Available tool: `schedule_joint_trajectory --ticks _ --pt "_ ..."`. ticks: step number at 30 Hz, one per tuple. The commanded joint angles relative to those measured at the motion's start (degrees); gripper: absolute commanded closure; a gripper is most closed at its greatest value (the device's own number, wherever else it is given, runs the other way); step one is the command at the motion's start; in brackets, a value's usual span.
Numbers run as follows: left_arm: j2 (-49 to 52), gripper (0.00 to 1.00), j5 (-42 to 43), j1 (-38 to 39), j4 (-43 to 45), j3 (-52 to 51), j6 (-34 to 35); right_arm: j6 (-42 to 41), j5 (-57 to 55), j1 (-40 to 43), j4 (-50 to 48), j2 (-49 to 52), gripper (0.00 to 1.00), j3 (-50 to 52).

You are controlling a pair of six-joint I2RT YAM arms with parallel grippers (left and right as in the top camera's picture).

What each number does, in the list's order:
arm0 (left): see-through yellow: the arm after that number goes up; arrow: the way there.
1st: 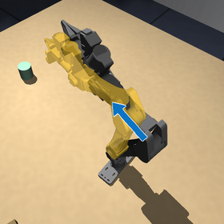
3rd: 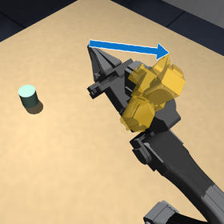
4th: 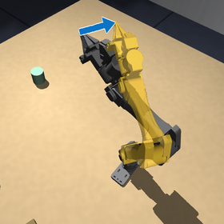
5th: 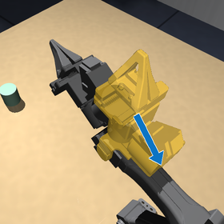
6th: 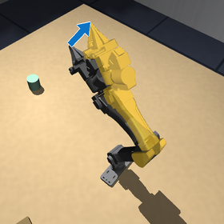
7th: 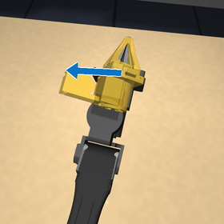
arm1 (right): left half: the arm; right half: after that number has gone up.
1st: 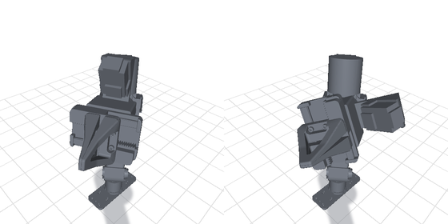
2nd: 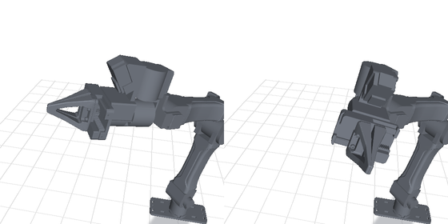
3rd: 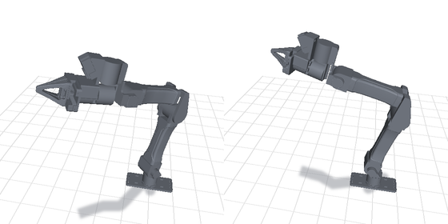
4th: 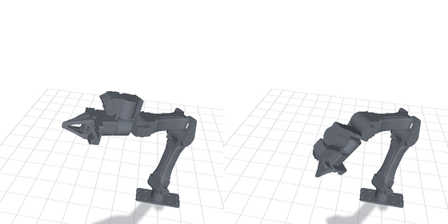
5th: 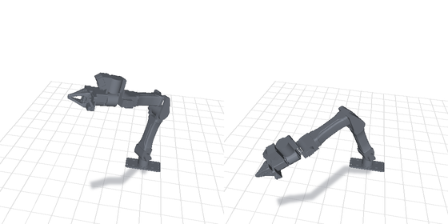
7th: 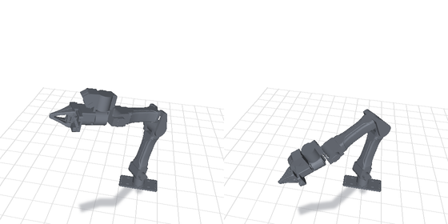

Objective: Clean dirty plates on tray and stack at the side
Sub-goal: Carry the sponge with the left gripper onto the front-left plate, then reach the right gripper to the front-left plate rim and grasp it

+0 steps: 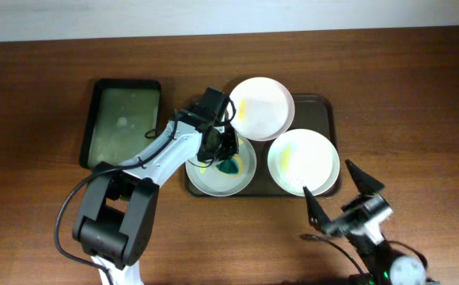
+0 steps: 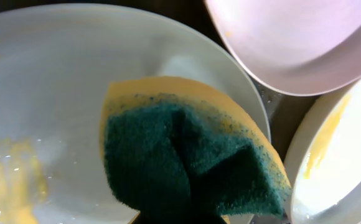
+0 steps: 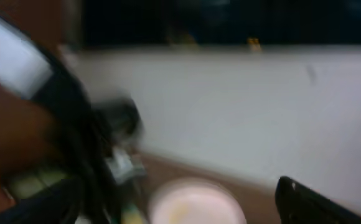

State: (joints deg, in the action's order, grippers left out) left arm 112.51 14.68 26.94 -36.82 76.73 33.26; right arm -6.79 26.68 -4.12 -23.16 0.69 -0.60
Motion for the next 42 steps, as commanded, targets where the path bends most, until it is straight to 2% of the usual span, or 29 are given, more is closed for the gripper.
schedule_joint_trajectory --ticks 1,4,7,8,10,11,14,16,18,21,24,25,26,28,29,35,38,40,41,42 --pt "0.1 1.0 -1.0 -0.1 0.1 -0.6 0.6 -13.3 1.8 -0.3 -13.0 -0.5 0.02 -0.1" --pt "0.1 1.0 -1.0 -0.1 0.1 -0.6 0.6 -5.2 -4.6 -0.3 -22.3 -0.5 0.02 -3.4" --pt "0.1 1.0 -1.0 -0.1 0.1 -0.6 0.6 2.4 -9.6 -0.3 -18.9 0.0 0.02 -10.3" --pt "0.1 1.0 -0.9 -0.1 0.1 -0.6 0.6 6.3 -10.7 -0.3 -14.8 0.7 0.01 -13.9" --pt "0.1 1.0 -1.0 -0.1 0.1 -0.6 0.6 16.3 -13.3 -0.3 0.3 4.7 0.02 -23.8" --pt "0.1 1.0 -1.0 -0.1 0.1 -0.6 0.6 18.8 -14.6 -0.3 8.3 7.3 0.02 -28.4" --pt "0.1 1.0 -0.9 -0.1 0.1 -0.6 0.6 20.3 -18.0 -0.3 35.2 19.2 0.02 -44.5" --pt "0.1 1.0 -0.8 0.0 0.1 -0.6 0.6 20.3 -16.6 -0.3 58.0 32.5 0.02 -57.8" --pt "0.1 1.0 -0.8 0.1 0.1 -0.6 0.6 19.2 -11.7 -0.3 69.8 44.3 0.02 -65.5" --pt "0.1 1.0 -0.8 0.1 0.2 -0.6 0.6 15.8 -1.0 -0.3 76.2 58.1 0.01 -69.6" --pt "0.1 1.0 -0.8 0.1 0.1 -0.6 0.6 15.3 5.0 -0.3 72.7 68.8 0.02 -69.8" --pt "0.1 1.0 -0.8 0.1 -0.1 -0.6 0.6 12.3 5.7 -0.4 70.5 72.2 0.01 -69.8" --pt "0.1 1.0 -0.8 0.1 -0.2 -0.6 0.6 8.6 7.1 -0.4 67.9 76.0 0.04 -69.8" --pt "0.1 1.0 -0.8 0.1 -0.6 -0.6 0.6 0.7 8.7 -0.4 62.6 83.2 0.67 -69.8" --pt "0.1 1.0 -0.8 0.1 -0.7 -0.6 0.6 -1.9 8.9 -0.4 61.3 85.3 0.68 -69.8" --pt "0.1 1.0 -0.8 0.2 -0.9 -0.6 0.6 -2.8 7.9 -3.1 59.0 93.6 0.6 -69.9" --pt "0.1 1.0 -0.8 0.4 -1.0 -0.6 0.6 -2.6 4.0 -5.0 66.4 96.9 0.55 -72.8" --pt "0.1 1.0 -0.8 0.5 -1.0 -0.6 0.6 0.1 2.8 -6.1 72.0 99.8 0.43 -76.4" --pt "0.1 1.0 -0.8 0.6 -1.0 -0.6 0.6 0.7 2.8 -6.5 72.8 100.9 0.23 -77.8" --pt "0.1 1.0 -0.8 0.6 -1.0 -0.6 0.6 0.7 2.9 -6.8 72.4 101.1 0.16 -78.1"
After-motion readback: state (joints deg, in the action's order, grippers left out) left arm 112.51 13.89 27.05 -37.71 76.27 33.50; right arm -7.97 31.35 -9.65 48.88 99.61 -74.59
